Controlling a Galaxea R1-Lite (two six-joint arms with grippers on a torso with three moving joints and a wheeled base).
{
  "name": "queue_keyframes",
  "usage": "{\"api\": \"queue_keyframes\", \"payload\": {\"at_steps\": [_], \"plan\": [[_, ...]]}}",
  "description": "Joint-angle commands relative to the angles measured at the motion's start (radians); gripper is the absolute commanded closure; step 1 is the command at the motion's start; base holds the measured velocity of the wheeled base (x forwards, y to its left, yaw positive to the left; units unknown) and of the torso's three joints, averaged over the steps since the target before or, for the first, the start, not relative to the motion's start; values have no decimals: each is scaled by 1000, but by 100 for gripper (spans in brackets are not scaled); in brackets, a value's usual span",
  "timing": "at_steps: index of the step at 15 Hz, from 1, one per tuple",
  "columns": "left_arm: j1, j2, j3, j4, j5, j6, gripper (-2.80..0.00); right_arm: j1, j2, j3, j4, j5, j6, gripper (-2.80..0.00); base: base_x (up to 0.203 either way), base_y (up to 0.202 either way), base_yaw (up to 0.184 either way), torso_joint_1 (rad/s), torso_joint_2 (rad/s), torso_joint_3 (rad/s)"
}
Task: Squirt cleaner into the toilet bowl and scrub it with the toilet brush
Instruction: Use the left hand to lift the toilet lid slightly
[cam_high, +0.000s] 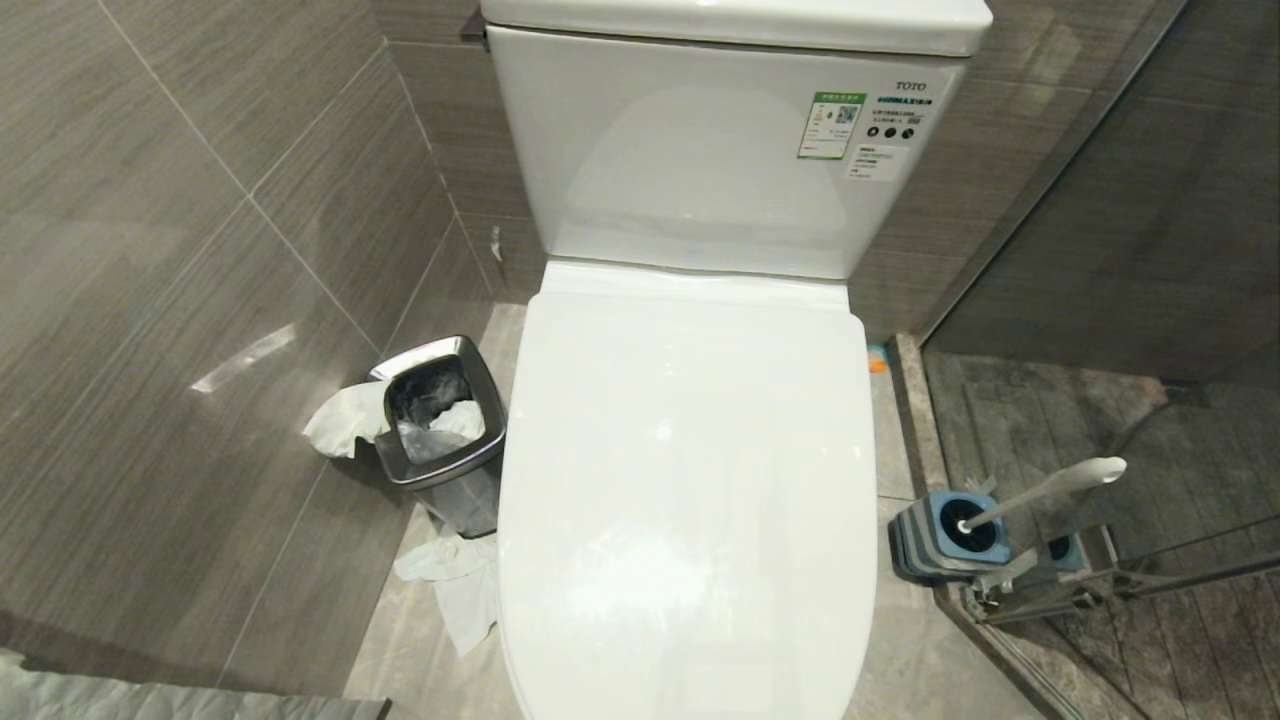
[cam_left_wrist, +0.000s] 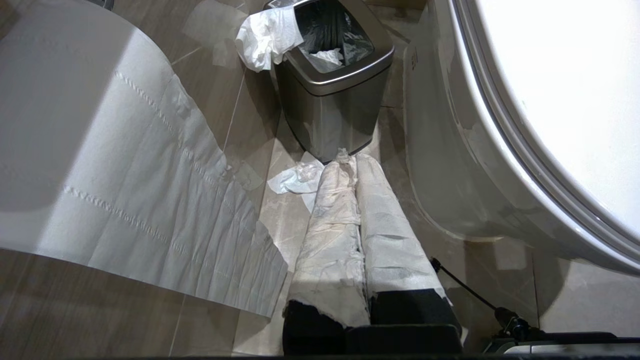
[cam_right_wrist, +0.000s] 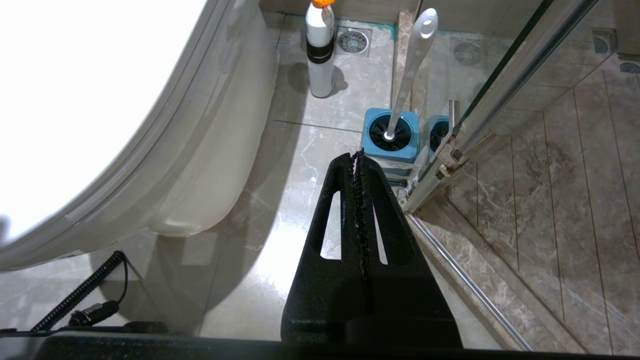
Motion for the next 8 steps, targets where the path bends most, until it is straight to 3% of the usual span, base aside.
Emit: {"api": "queue_keyframes", "payload": {"at_steps": [1,8], "plan": [[0,1,2,-1,0,-1,0,1,1,0,0,0,0,0,0,0,0,0,0,0],[0,1,2,-1,0,-1,0,0,1,0,0,0,0,0,0,0,0,0,0,0]]}}
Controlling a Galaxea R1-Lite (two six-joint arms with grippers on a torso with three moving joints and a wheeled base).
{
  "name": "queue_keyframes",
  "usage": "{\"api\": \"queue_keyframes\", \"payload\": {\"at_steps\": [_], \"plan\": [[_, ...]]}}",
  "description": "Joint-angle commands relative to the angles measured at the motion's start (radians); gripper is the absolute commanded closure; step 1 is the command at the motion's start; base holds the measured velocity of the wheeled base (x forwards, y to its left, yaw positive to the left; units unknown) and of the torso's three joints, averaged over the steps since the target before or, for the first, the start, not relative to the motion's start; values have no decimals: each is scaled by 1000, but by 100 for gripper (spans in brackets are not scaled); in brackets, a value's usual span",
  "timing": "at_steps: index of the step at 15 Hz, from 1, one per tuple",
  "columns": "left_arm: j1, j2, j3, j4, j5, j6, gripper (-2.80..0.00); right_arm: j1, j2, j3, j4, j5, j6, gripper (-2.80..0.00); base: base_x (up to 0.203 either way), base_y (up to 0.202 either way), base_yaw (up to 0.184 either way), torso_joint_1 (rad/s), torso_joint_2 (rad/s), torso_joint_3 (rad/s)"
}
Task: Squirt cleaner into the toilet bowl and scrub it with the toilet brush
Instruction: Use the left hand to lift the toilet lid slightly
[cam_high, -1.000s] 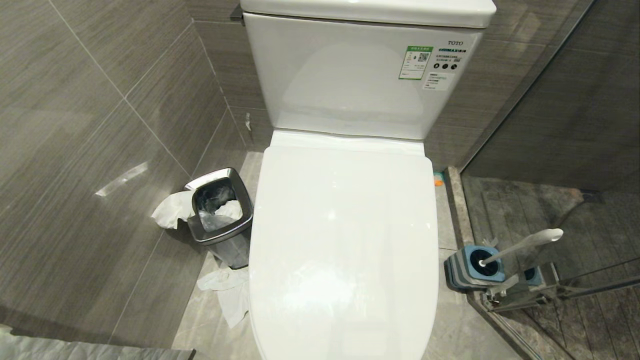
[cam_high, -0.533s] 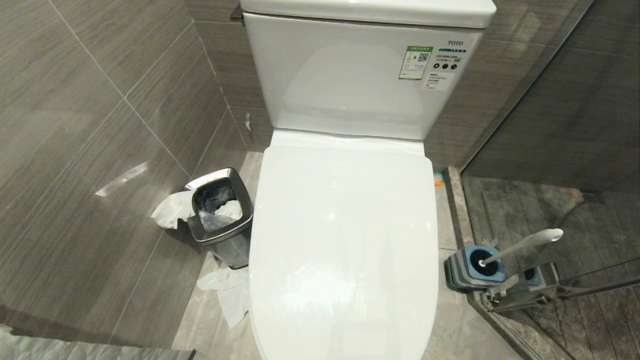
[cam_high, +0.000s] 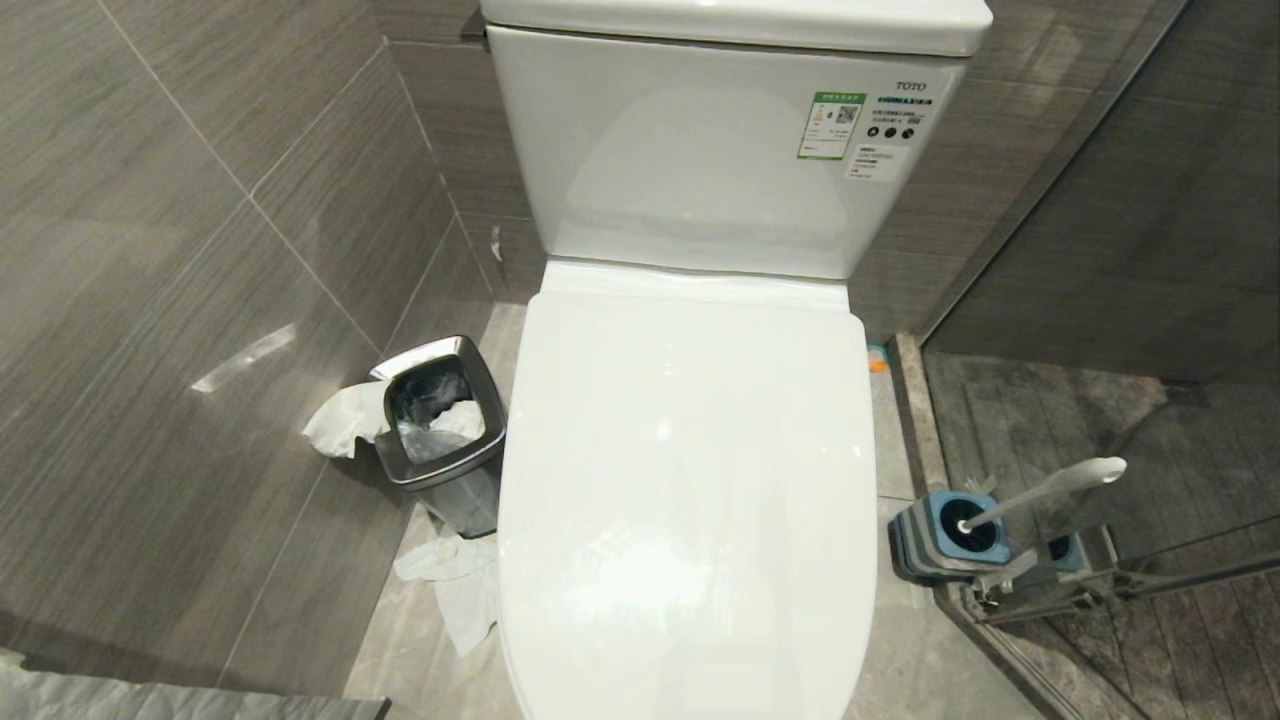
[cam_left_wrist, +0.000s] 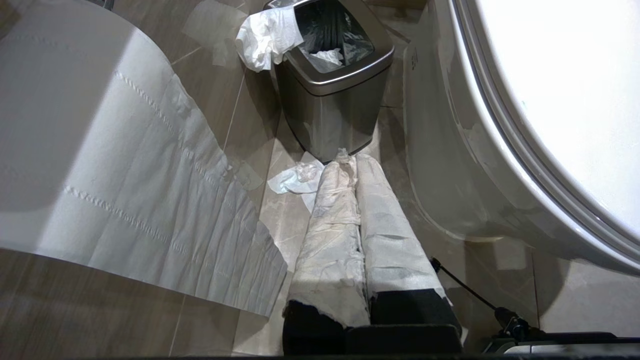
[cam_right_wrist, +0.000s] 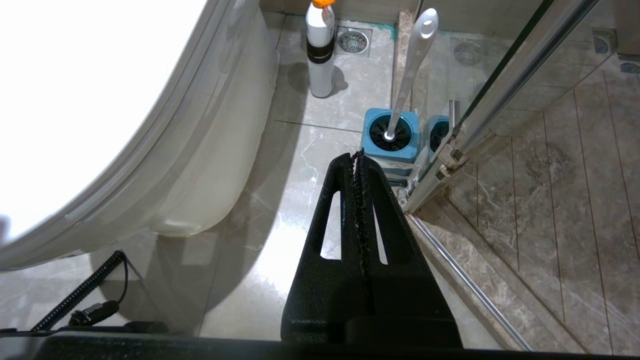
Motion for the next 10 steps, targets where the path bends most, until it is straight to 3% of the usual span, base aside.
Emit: {"api": "queue_keyframes", "payload": {"at_steps": [1,10], "plan": [[0,1,2,-1,1,1,0,0,1,0,0,0,0,0,0,0,0,0,0,0],[0,1,2,-1,1,-1,0,0,1,0,0,0,0,0,0,0,0,0,0,0]]}}
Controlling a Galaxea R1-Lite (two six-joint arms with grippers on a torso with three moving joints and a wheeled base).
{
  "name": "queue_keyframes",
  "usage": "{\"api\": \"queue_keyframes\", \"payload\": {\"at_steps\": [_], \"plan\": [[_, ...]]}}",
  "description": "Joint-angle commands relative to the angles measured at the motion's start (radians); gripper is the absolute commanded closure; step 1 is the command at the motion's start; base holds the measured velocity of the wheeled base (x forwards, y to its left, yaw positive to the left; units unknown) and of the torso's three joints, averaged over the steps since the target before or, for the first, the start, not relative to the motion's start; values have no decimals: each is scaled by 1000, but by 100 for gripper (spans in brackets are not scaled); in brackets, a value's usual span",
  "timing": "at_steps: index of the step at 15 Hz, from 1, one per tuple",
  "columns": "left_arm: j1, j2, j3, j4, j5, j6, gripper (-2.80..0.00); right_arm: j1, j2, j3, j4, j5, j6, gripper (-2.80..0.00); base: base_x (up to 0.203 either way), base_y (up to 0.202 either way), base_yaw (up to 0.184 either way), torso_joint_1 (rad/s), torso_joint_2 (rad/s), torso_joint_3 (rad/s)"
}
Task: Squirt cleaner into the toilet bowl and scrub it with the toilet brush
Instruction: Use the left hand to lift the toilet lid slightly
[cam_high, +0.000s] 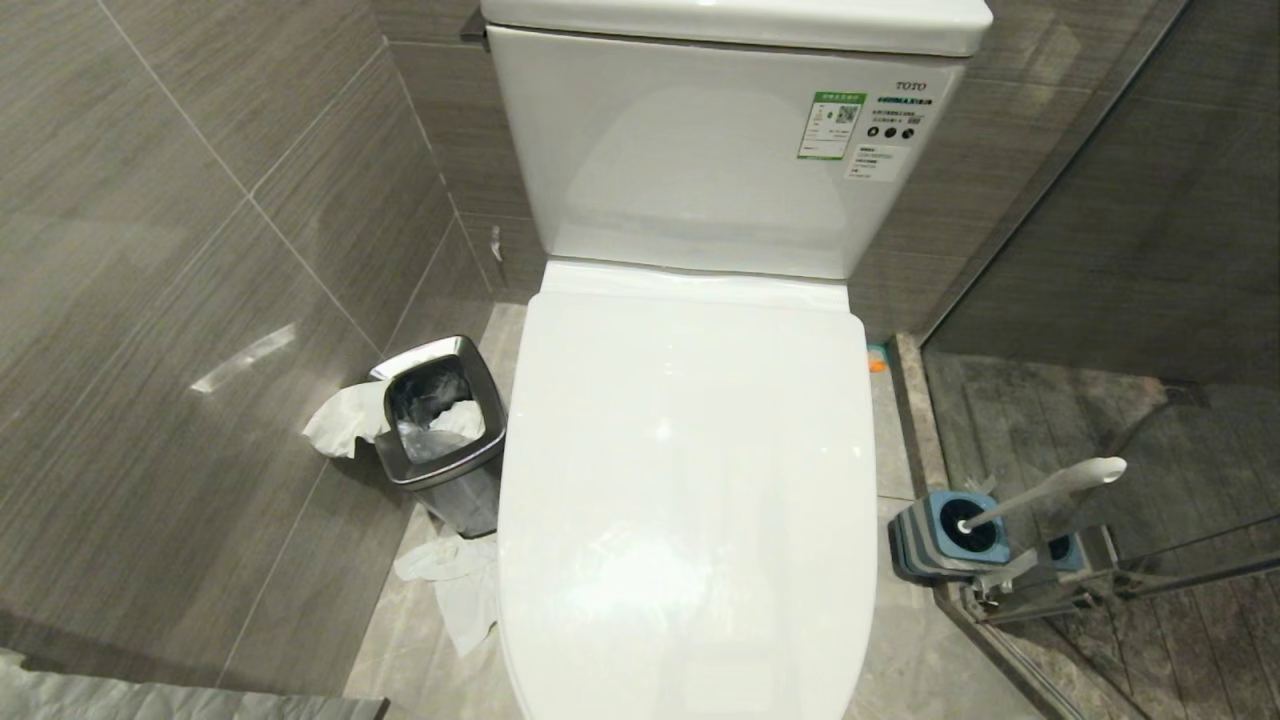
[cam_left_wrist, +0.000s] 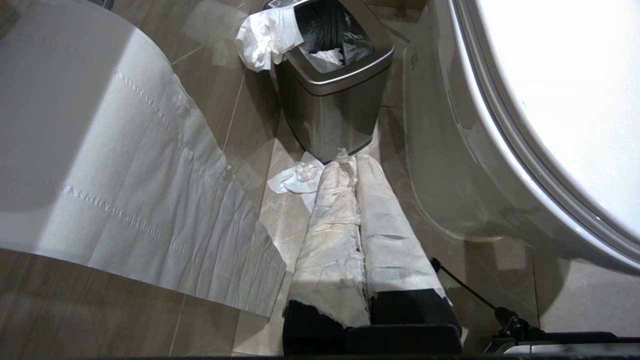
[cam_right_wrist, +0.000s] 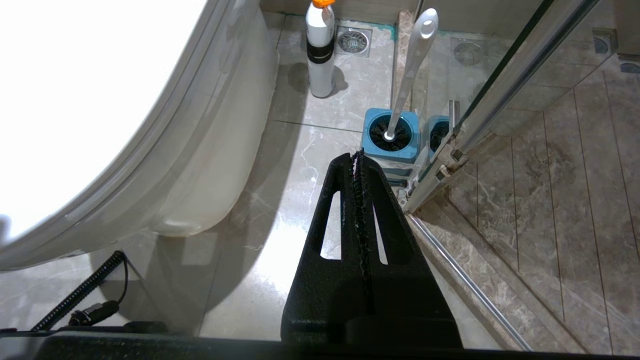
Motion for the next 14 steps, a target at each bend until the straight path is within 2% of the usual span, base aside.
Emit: {"api": "queue_keyframes", "payload": {"at_steps": [1,14], "plan": [[0,1,2,-1,1,-1,0,1,1,0,0,0,0,0,0,0,0,0,0,0],[0,1,2,-1,1,-1,0,-1,1,0,0,0,0,0,0,0,0,0,0,0]]}}
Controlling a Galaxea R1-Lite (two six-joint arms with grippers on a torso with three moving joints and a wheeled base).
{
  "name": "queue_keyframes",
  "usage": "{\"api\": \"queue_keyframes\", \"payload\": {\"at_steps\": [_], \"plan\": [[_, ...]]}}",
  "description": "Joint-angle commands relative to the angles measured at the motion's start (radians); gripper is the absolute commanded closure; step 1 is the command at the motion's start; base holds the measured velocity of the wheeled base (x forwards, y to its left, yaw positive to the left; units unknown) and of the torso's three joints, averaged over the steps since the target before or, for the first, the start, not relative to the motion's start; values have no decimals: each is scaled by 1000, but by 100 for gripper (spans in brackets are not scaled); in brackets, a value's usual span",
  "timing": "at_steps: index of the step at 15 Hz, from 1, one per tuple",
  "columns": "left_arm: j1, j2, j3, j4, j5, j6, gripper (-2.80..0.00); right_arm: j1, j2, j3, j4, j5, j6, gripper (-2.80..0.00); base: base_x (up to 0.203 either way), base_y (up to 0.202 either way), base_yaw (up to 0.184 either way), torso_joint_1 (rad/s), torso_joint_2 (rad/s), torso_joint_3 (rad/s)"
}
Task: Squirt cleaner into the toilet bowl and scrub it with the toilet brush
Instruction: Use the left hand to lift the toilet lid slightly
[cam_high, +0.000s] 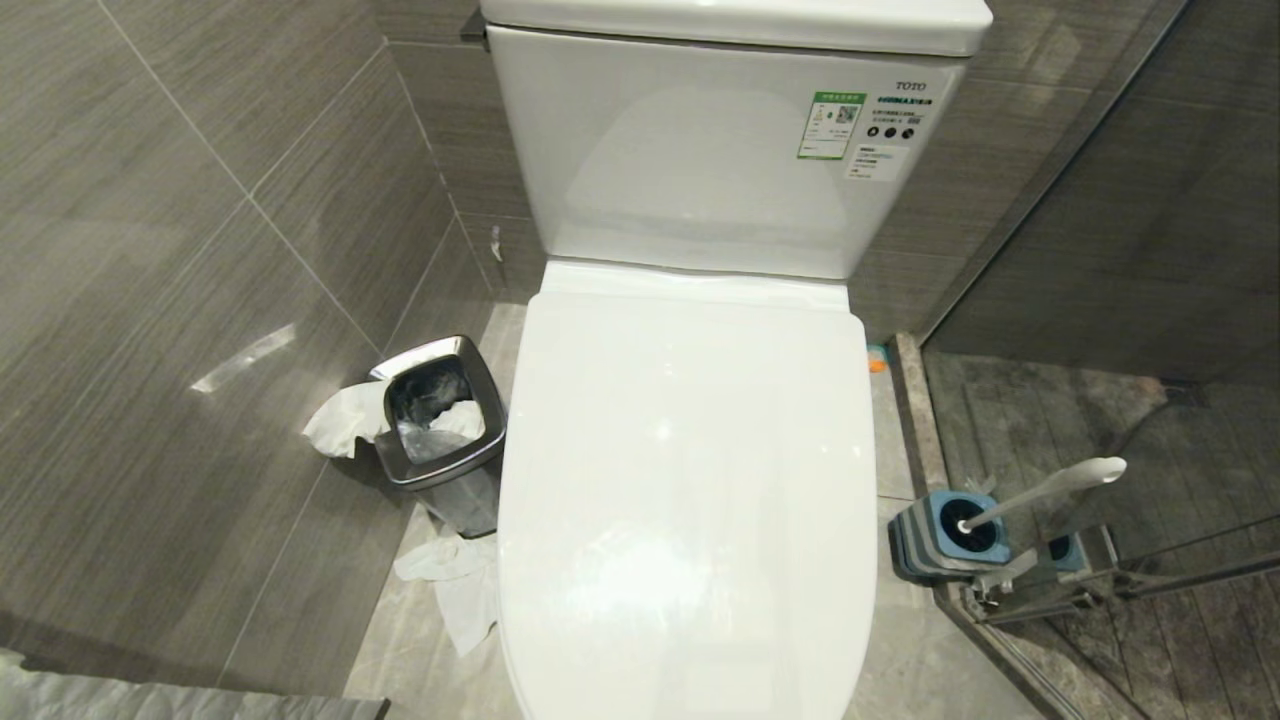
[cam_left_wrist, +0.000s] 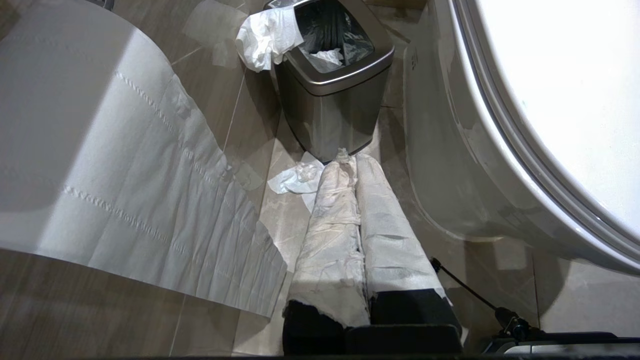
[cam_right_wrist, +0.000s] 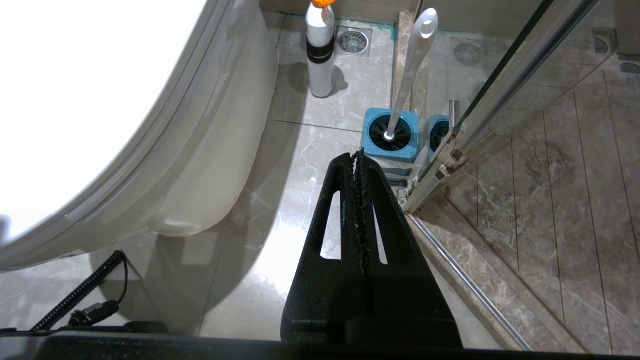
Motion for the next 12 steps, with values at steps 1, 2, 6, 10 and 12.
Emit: {"api": "queue_keyframes", "payload": {"at_steps": [1,2,6,10,12], "plan": [[0,1,2,1,0,0,0,-1,1,0,0,0,1,0,0,0,0,0,0,0],[0,1,2,0,0,0,0,-1,1,0,0,0,1,0,0,0,0,0,0,0],[0,1,2,0,0,-1,0,-1,1,0,0,0,1,0,0,0,0,0,0,0],[0,1,2,0,0,0,0,-1,1,0,0,0,1,0,0,0,0,0,0,0],[0,1,2,0,0,-2,0,1,1,0,0,0,1,0,0,0,0,0,0,0]]}}
